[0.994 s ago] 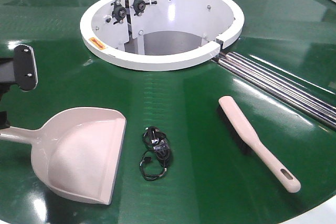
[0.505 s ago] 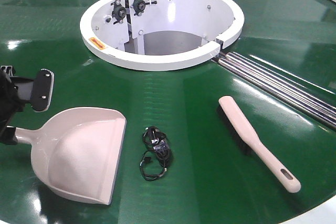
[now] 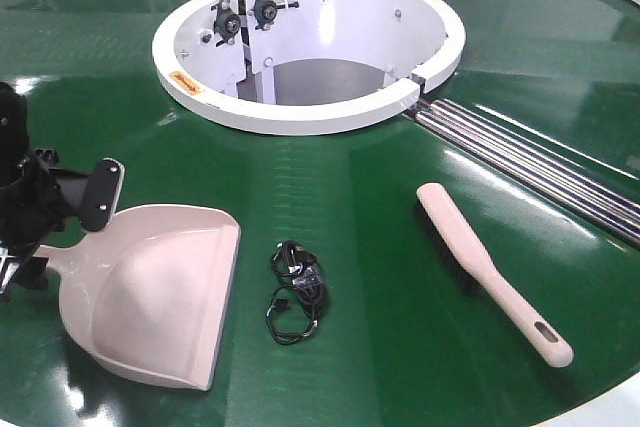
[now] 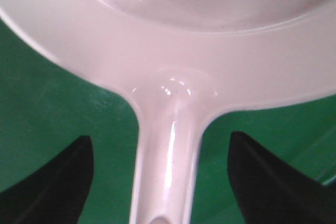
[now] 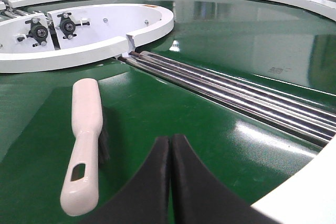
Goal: Clean and inspect green conveyor with broom and dustpan
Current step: 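Reach the left gripper to the pink dustpan handle and grasp it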
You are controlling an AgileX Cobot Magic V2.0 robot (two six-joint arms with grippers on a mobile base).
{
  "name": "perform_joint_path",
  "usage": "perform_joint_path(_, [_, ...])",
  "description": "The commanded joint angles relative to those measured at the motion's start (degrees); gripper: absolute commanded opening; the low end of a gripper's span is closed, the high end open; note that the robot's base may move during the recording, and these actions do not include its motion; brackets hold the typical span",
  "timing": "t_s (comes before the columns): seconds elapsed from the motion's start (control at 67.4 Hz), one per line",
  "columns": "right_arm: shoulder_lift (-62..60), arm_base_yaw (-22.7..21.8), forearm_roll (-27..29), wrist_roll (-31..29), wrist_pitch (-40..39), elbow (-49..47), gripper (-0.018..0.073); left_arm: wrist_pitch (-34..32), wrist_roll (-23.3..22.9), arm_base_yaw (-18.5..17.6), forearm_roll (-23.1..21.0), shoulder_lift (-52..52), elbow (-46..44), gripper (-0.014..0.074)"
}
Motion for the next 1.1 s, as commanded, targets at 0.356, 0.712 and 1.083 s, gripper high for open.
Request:
perform_joint_path(0.356, [-1.1,-0.1,-0.4,-0.3,-4.2,0.6,-0.0009,-1.6,0.3,0.2,4.2,2.8,-1.6,0.0235])
perform_joint_path(0.712, [-1.1,-0.1,-0.4,-0.3,-4.2,0.6,-0.0009,-0.6,0.3,0.2,4.5,1.3,-1.7,-0.0008])
perform_joint_path(1.083, [-1.1,-0.1,-0.4,-0.3,-4.2,0.6,-0.0009,4.0,-3.8,-1.3,5.5,0.4,-7.0,-0.0008])
